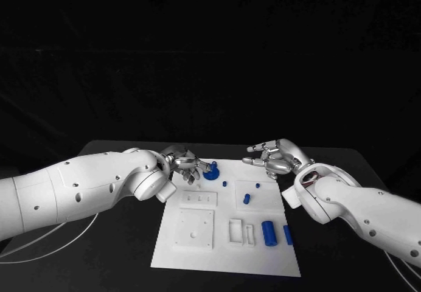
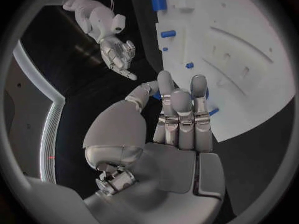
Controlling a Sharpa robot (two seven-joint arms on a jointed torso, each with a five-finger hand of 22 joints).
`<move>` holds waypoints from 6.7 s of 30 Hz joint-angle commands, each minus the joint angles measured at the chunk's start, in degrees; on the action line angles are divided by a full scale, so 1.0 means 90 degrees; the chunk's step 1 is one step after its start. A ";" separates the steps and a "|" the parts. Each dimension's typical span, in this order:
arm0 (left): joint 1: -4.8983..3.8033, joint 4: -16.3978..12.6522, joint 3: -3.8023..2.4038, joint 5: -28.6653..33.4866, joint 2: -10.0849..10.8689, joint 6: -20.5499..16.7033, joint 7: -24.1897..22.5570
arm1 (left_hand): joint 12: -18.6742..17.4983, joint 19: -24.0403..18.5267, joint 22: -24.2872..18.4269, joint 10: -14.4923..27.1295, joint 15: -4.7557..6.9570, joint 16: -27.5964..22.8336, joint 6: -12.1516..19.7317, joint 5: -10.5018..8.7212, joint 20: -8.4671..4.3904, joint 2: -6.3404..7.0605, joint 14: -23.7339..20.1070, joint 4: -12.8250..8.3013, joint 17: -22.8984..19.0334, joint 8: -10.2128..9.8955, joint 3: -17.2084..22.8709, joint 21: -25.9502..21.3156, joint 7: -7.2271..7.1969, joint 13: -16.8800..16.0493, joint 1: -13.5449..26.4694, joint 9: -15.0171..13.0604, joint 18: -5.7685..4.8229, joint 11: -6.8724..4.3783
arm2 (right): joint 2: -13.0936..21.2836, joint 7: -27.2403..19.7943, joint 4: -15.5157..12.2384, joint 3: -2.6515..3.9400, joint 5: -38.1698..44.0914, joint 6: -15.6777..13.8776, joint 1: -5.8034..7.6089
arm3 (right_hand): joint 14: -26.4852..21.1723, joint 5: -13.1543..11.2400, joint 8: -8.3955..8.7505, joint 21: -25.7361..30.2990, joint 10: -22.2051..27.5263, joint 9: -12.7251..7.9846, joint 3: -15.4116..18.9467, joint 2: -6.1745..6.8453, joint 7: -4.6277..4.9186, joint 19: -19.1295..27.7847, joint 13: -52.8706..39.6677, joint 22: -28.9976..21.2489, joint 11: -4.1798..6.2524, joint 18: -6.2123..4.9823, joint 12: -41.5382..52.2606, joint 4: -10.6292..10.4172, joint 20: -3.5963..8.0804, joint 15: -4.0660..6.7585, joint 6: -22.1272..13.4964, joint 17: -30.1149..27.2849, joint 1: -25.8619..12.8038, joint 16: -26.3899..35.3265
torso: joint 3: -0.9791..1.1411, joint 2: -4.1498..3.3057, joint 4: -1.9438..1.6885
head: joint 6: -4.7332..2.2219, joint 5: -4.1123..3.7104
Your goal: Assemble the parts on the task board
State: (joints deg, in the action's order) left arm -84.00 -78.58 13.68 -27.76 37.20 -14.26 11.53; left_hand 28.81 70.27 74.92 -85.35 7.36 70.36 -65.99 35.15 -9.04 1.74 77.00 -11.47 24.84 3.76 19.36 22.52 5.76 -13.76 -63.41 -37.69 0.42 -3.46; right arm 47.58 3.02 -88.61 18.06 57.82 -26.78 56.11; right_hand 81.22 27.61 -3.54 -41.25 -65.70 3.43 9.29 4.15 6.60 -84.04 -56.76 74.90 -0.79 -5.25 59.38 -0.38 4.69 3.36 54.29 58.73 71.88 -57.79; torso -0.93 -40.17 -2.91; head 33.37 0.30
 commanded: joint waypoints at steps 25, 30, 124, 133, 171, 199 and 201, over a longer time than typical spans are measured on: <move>-0.0037 0.0210 0.0017 -0.1240 -0.0461 0.0876 0.1874 | 0.0302 0.0091 0.0122 -0.0169 0.0100 0.0109 -0.1568 -0.0622 0.0016 -0.0695 0.0193 0.0387 0.0120 0.0003 0.0108 0.0076 -0.0905 -0.0142 0.0555 -0.0137 -0.0047 -0.0188 | -0.0002 0.0090 0.0081 0.0063 0.0012 0.0185 0.0006 | -0.0051 0.0379 0.0007 0.0102 0.0070 0.0006 -0.0034 -0.0157 -0.0001 -0.0062 0.0043 0.0517 0.0007 -0.0060 -0.0008 0.0277 -0.0025 0.0005 0.0144 -0.0020 0.0001 0.0051 | 0.0010 0.0082 0.0045 | 0.0219 -0.0022; -0.0036 0.0200 0.0018 -0.1424 -0.0478 0.1058 0.1931 | 0.0355 0.0104 0.0122 -0.0169 0.0104 0.0152 -0.1630 -0.0657 0.0016 -0.0765 0.0205 0.0463 0.0151 0.0008 0.0113 0.0074 -0.0916 -0.0173 0.0615 -0.0091 -0.0047 -0.0195 | -0.0004 0.0105 0.0082 0.0063 0.0022 0.0215 0.0006 | -0.0051 0.0470 0.0006 0.0110 0.0076 0.0007 -0.0054 -0.0162 -0.0002 -0.0062 0.0050 0.0516 0.0010 -0.0059 -0.0015 0.0322 -0.0023 0.0007 0.0163 -0.0016 -0.0015 0.0046 | 0.0007 0.0082 0.0038 | 0.0275 -0.0004; 0.0344 0.0253 0.0018 -0.3378 -0.0691 0.2020 0.2449 | 0.0889 0.0060 0.0125 -0.0167 0.0113 0.0586 -0.1728 -0.0638 0.0005 -0.0895 0.0286 0.0323 0.0575 0.0015 0.0274 0.0415 -0.0975 -0.0216 0.0768 -0.1009 -0.0047 -0.0198 | -0.0014 0.0161 0.0042 0.0063 0.0038 0.0374 0.0003 | -0.0052 0.0648 -0.0002 0.0136 0.0076 0.0016 -0.0108 -0.0221 -0.0022 -0.0065 0.0045 0.0512 0.0026 -0.0052 -0.0015 0.0465 -0.0011 0.0018 0.0393 -0.0018 -0.0116 0.0049 | -0.0015 0.0084 0.0037 | 0.0530 -0.0041; 0.0374 0.0177 0.0018 -0.3394 -0.0677 0.2095 0.2453 | 0.0921 0.0077 0.0122 -0.0166 0.0106 0.0606 -0.1771 -0.1037 0.0019 -0.0922 0.0292 0.0539 0.0596 0.0013 0.0091 0.0384 -0.0984 -0.0219 0.0701 -0.0944 -0.0047 -0.0194 | -0.0019 0.0167 0.0049 0.0063 0.0038 0.0388 0.0003 | -0.0054 0.0692 -0.0002 0.0138 0.0075 0.0016 -0.0111 -0.0226 -0.0022 -0.0066 0.0045 0.0512 0.0027 -0.0052 -0.0016 0.0463 -0.0011 0.0019 0.0399 -0.0019 -0.0128 0.0052 | -0.0018 0.0083 0.0044 | 0.0523 -0.0027; 0.0387 0.0260 0.0016 -0.3555 -0.0557 0.1875 0.2593 | 0.0845 0.0150 0.0122 -0.0168 0.0122 0.0497 -0.1767 -0.3218 0.0016 0.0190 0.0259 0.2236 0.0384 0.0014 -0.0934 0.0236 -0.1001 -0.0140 0.0523 -0.0910 -0.0047 -0.0199 | -0.0029 0.0173 0.0082 0.0063 0.0027 0.0388 0.0001 | -0.0058 0.0752 0.0003 0.0177 0.0087 0.0013 -0.0119 -0.0210 -0.0018 -0.0065 0.0065 0.0505 0.0026 -0.0055 -0.0036 0.0437 -0.0011 0.0018 0.0333 -0.0032 -0.0146 0.0067 | -0.0019 0.0082 0.0046 | 0.0505 -0.0046; 0.0309 -0.0050 -0.0244 -0.2382 -0.0014 0.0727 0.1893 | -0.1260 -0.0160 -0.0211 0.0199 -0.0217 -0.0558 -0.0211 -0.2351 0.0281 0.0328 -0.0253 0.2333 -0.0277 0.0090 -0.2165 -0.0526 -0.0439 0.0573 -0.0736 0.1069 -0.0047 0.0157 | -0.0012 0.0134 0.0288 0.0063 -0.0004 0.0344 -0.0006 | -0.0058 0.0752 -0.0005 0.0198 0.0091 0.0017 -0.0142 -0.0209 -0.0021 -0.0067 0.0082 0.0503 0.0028 -0.0057 -0.0049 0.0411 -0.0012 0.0018 0.0385 -0.0039 -0.0124 0.0074 | -0.0013 0.0085 0.0045 | 0.0343 -0.0091; 0.0273 -0.0020 -0.0284 -0.2322 0.0018 0.0615 0.1778 | -0.1413 -0.0144 -0.0235 0.0159 -0.0216 -0.0562 -0.0145 -0.1616 0.0283 0.0234 -0.0243 0.1940 -0.0286 0.0105 -0.2127 -0.0585 -0.0435 0.0622 -0.1196 0.1248 -0.0047 0.0150 | -0.0010 0.0123 0.0323 0.0063 -0.0005 0.0331 -0.0006 | -0.0059 0.0753 -0.0005 0.0203 0.0094 0.0019 -0.0150 -0.0212 -0.0023 -0.0066 0.0088 0.0502 0.0029 -0.0057 -0.0054 0.0415 -0.0011 0.0020 0.0421 -0.0040 -0.0119 0.0075 | -0.0011 0.0085 0.0046 | 0.0312 -0.0093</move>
State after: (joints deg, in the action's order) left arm -81.32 -78.82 11.23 -52.34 37.31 -4.77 31.37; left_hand 16.46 68.88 72.87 -83.83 5.51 65.45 -67.53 18.92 -6.86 4.10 74.91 6.85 22.32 4.49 0.09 17.38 1.93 -8.28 -73.16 -26.85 0.42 -2.23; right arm 47.48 4.73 -85.85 18.60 57.61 -23.92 56.10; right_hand 81.04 34.17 -3.54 -39.67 -65.22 3.51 8.27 2.19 6.39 -84.04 -55.99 74.90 -0.52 -4.82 59.14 3.48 4.70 3.56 57.79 58.42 70.82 -57.32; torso -1.07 -39.39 -2.53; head 36.46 -0.51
